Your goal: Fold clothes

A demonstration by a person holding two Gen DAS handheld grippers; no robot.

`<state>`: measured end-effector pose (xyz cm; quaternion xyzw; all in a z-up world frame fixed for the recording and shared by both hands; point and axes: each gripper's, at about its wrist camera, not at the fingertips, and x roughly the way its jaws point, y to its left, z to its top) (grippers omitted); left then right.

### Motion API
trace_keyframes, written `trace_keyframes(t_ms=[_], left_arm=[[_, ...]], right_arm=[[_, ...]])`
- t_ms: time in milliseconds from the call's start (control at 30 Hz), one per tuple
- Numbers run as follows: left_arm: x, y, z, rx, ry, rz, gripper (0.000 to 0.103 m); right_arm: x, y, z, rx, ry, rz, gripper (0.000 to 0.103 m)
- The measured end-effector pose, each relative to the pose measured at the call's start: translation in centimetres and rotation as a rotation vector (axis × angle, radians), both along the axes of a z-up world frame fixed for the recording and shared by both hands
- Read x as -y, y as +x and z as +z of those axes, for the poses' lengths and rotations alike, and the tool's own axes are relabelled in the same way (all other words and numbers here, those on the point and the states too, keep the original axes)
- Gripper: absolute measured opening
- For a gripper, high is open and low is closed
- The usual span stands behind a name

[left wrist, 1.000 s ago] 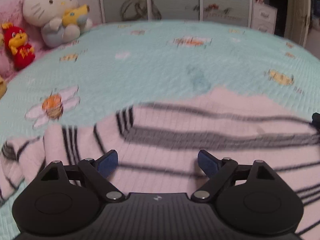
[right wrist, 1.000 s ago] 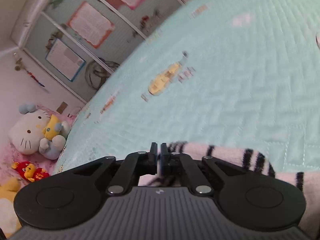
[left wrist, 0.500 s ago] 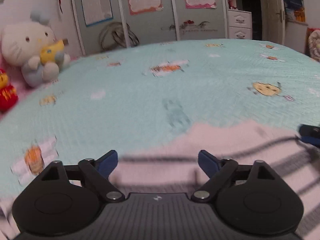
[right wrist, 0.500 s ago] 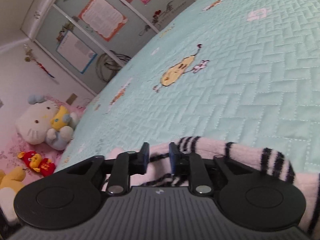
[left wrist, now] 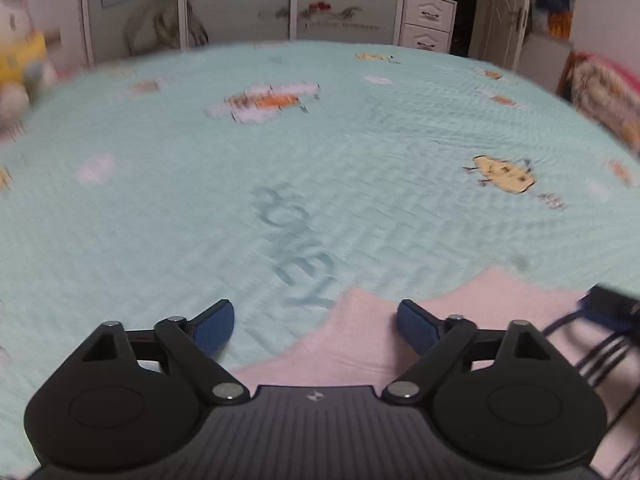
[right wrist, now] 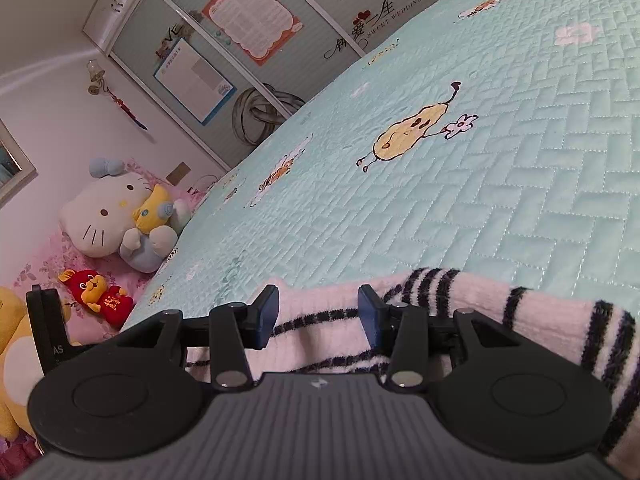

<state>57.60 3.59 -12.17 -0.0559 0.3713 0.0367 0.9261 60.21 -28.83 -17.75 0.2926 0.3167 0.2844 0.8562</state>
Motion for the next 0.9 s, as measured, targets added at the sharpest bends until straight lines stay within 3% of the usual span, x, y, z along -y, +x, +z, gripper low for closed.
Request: trace_keyframes(t_ms=[33, 67, 100, 167, 267, 400, 467, 500, 600, 667, 700, 767, 833, 900], left_arm=[[0.0, 0.0, -0.1, 0.001, -0.022, -0.007, 0.055], [0.2, 0.0, 0.0, 0.008, -0.024, -0.024, 0.040], [0.4, 0.1, 0.1, 0.015, -0.022, -0.040, 0.013], [1.2, 0.4, 0.4, 0.028, 0.015, -0.032, 0.010], [2.9, 1.2, 0.2, 0.049, 0.149, -0.011, 0.009], [4.0, 1.4, -0.6, 0.067, 0.241, 0.029, 0.015], [3.8, 0.9, -0.2, 0.084, 0.238, 0.079, 0.036], [3.6, 0.1, 0.3, 0.111, 0.244, 0.128, 0.054], [3.6, -3.2, 2.3, 0.202, 0.277, 0.244, 0.059], [4.0, -5.6, 2.9, 0.233, 0.219, 0.179, 0.066], [4.3, -6.1, 2.2, 0.193, 0.192, 0.129, 0.074], [5.1, -6.4, 0.0, 0.060, 0.178, 0.060, 0.078], [5.8, -7.4, -0.7, 0.053, 0.226, 0.085, 0.081], [6.3, -8.7, -0.1, 0.048, 0.249, 0.141, 0.078]], right_arm=[[0.0, 0.0, 0.0, 0.001, -0.001, 0.000, 0.044], [0.1, 0.0, 0.0, 0.001, -0.002, 0.000, 0.044], [0.1, 0.0, 0.0, 0.000, -0.001, 0.000, 0.044], [0.2, 0.0, -0.1, 0.000, -0.001, 0.000, 0.044], [0.1, 0.0, 0.0, 0.000, -0.009, -0.001, 0.044], [-0.2, 0.0, 0.0, 0.000, -0.030, -0.002, 0.044], [-0.2, -0.1, 0.0, 0.003, -0.032, -0.002, 0.044], [-0.1, -0.1, 0.0, 0.001, -0.026, -0.002, 0.044], [-0.1, 0.0, 0.0, 0.000, -0.025, -0.003, 0.044], [-0.1, 0.0, 0.0, 0.001, -0.029, -0.004, 0.044], [-0.1, 0.0, 0.0, 0.002, -0.033, -0.004, 0.044], [-0.3, -0.1, 0.1, 0.006, -0.038, -0.006, 0.044], [-0.4, -0.2, 0.1, 0.010, -0.043, -0.009, 0.044], [-0.3, -0.3, 0.1, 0.022, -0.045, -0.015, 0.044]])
